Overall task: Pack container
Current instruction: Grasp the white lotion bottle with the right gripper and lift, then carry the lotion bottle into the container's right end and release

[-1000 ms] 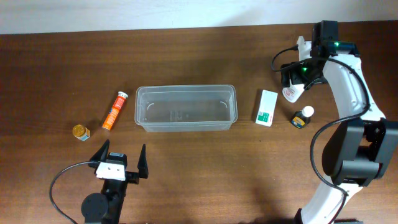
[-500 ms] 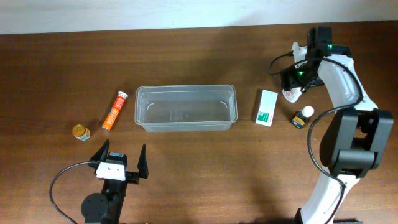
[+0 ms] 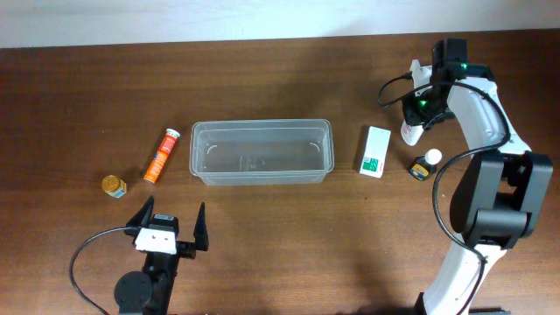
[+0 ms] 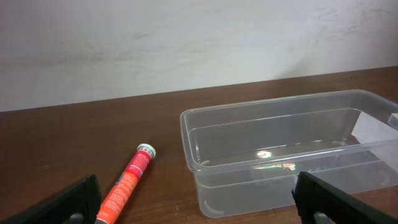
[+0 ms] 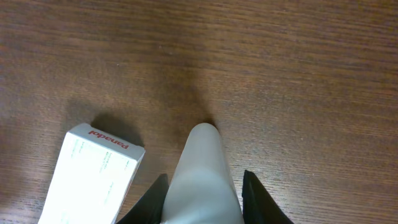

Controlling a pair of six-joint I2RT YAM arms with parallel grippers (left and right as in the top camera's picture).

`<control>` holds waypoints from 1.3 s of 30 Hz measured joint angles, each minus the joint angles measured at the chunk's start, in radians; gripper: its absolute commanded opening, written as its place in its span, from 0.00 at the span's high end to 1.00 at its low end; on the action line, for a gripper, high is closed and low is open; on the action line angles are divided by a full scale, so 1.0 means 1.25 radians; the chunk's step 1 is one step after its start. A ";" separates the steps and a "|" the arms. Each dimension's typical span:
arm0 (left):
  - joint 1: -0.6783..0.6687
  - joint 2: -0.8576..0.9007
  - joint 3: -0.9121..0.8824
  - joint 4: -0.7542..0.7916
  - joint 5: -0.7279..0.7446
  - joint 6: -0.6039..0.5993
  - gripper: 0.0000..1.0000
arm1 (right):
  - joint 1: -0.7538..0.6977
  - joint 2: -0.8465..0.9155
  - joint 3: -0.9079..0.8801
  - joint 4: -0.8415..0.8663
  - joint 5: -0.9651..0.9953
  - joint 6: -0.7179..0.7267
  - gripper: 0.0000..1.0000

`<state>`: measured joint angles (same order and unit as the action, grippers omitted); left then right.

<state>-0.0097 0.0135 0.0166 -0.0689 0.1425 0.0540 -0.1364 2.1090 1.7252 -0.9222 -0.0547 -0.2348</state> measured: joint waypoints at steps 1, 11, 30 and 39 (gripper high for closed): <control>0.000 0.000 0.000 0.000 0.000 0.000 0.01 | 0.000 0.000 0.002 -0.005 0.001 0.001 0.77; 0.000 0.000 0.000 0.000 0.000 0.000 0.01 | -0.001 0.002 0.138 -0.176 0.003 0.045 0.76; 0.000 0.000 0.000 0.000 0.000 0.000 0.01 | 0.091 -0.003 0.469 -0.452 -0.462 0.097 0.75; 0.000 0.000 0.000 0.000 0.000 0.000 0.01 | 0.318 -0.003 0.469 -0.434 -0.298 0.152 0.75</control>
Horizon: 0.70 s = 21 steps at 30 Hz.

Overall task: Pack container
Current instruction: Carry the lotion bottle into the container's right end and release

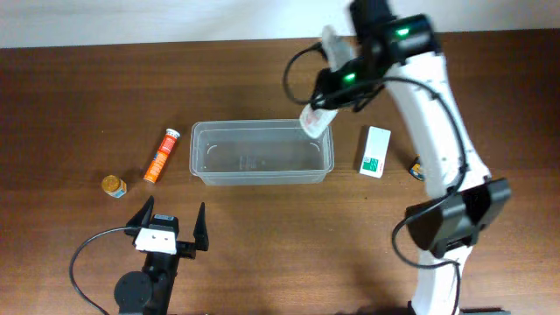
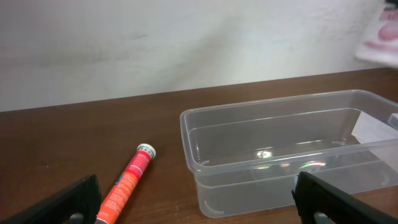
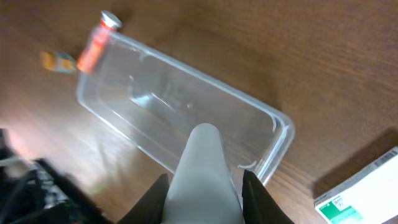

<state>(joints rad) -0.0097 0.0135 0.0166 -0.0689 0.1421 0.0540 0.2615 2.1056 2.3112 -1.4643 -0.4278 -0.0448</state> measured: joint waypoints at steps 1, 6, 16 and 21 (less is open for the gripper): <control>0.000 0.000 0.000 0.000 0.000 0.000 0.01 | 0.036 0.000 0.000 0.000 0.056 0.016 0.75; 0.000 0.000 0.000 0.000 0.000 0.000 0.01 | 0.117 -0.001 -0.017 0.012 0.233 0.083 0.75; 0.000 0.000 0.000 0.000 0.000 0.000 0.01 | 0.175 -0.002 -0.229 0.199 0.400 0.211 0.75; 0.000 0.000 0.000 0.000 0.000 0.000 0.01 | 0.180 -0.002 -0.323 0.274 0.424 0.263 0.75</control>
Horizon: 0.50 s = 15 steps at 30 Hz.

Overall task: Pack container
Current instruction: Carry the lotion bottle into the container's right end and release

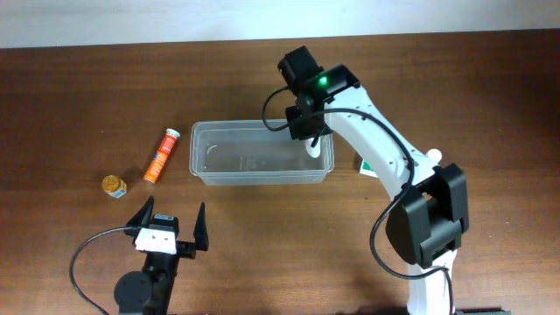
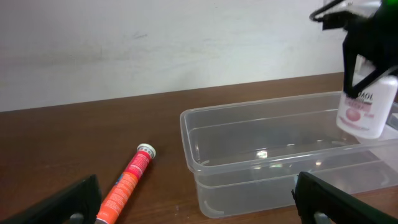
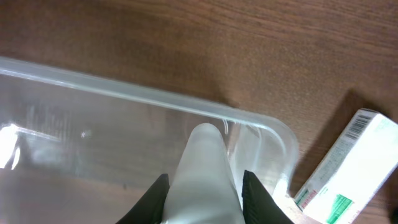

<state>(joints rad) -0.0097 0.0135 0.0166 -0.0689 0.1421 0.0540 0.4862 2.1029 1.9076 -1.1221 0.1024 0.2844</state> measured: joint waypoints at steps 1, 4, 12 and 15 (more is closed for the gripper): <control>0.000 0.000 0.000 0.000 0.000 0.000 0.01 | 0.002 0.000 -0.011 0.013 0.005 0.007 0.75; 0.000 0.000 0.000 0.000 0.000 0.000 0.01 | 0.014 0.000 -0.044 0.064 0.025 0.035 0.75; 0.000 0.000 0.000 0.000 0.000 0.000 0.01 | 0.025 0.000 -0.113 0.135 0.064 0.100 0.75; 0.000 0.000 0.000 0.000 0.000 0.000 0.01 | 0.025 0.000 -0.117 0.138 0.068 0.110 0.75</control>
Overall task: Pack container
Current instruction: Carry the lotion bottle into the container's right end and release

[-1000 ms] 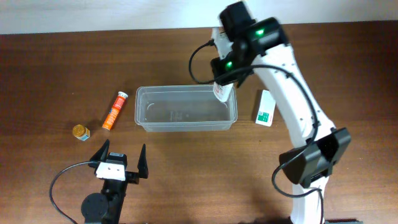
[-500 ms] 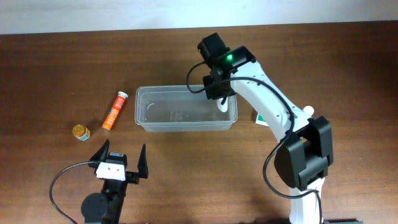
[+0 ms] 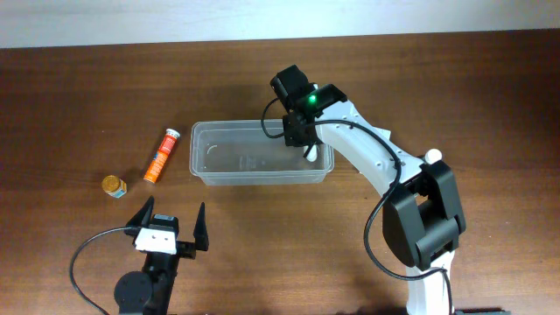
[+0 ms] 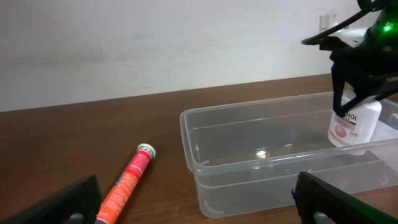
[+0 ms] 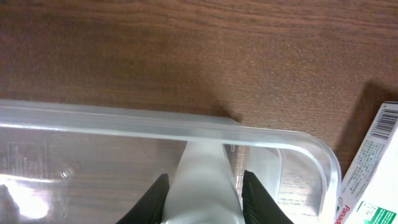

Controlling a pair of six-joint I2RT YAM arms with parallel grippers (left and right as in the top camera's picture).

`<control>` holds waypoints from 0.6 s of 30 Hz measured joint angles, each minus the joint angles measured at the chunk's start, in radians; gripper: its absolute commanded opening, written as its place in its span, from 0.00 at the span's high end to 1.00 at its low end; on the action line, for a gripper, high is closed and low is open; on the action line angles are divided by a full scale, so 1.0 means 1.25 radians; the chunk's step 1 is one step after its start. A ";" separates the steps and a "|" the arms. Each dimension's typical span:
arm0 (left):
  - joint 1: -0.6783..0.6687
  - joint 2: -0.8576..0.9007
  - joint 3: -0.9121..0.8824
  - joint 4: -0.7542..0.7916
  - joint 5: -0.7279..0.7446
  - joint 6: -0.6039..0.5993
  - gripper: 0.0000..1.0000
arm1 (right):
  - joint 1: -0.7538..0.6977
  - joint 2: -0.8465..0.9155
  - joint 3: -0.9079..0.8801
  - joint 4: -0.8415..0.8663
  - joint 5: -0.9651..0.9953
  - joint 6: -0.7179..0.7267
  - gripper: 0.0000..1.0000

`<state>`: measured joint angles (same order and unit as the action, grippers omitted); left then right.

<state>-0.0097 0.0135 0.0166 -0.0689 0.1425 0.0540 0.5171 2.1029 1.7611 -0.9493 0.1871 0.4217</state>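
The clear plastic container [image 3: 261,151] lies mid-table. My right gripper [image 3: 300,133] is shut on a white bottle with a pink label [image 4: 353,122], which it holds upright inside the container's right end, low by the floor. In the right wrist view the bottle [image 5: 202,177] fills the space between the fingers, just past the container's rim [image 5: 155,121]. An orange tube [image 3: 162,155] and a small yellow-lidded jar [image 3: 114,185] lie left of the container. My left gripper [image 3: 171,226] stands open near the front edge, holding nothing.
A white and green medicine box [image 5: 373,180] lies right of the container, hidden by the arm in the overhead view. A white-capped small bottle [image 3: 430,156] peeks out beside the right arm. A pale wall runs along the table's back edge.
My right gripper has lowered the white bottle a little and moved it slightly left, deeper into the container's right end. The left arm has not moved.
My right gripper was shut on the white bottle at the far right of the table, beside the medicine box. Then it held the bottle high over the container's right end. Then the bottle was inside that end, and now it sits lower there.
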 measured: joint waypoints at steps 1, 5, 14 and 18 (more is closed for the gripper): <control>0.000 0.000 0.000 0.000 0.000 0.000 0.01 | 0.000 0.000 0.000 0.002 0.000 0.002 0.74; 0.000 0.000 0.000 0.000 0.000 0.000 0.01 | 0.000 0.000 0.000 0.003 0.000 0.015 0.71; 0.000 0.000 0.000 0.000 0.000 0.000 0.01 | 0.000 0.000 0.000 0.002 0.006 0.057 0.59; 0.000 0.000 0.000 0.000 0.000 0.000 0.01 | 0.000 0.000 0.000 -0.002 0.009 0.065 0.52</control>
<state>-0.0097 0.0135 0.0166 -0.0689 0.1425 0.0540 0.5171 2.1029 1.7607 -0.9516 0.1986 0.5026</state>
